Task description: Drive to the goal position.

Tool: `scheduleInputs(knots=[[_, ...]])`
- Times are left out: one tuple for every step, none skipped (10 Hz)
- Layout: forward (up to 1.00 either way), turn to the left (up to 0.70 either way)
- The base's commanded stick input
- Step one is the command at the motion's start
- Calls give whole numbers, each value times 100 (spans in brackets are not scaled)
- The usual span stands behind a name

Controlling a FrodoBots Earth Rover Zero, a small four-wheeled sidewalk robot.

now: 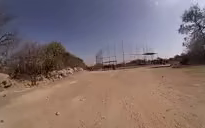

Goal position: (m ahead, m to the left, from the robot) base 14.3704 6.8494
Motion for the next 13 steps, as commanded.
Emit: scheduleInputs(knots=[[0, 0], [0, 0], [0, 0], [0, 0], [2, 0], [5, 0], [50, 0], [50, 0], [50, 0], [50, 0], [50, 0], [50, 0], [50, 0]])
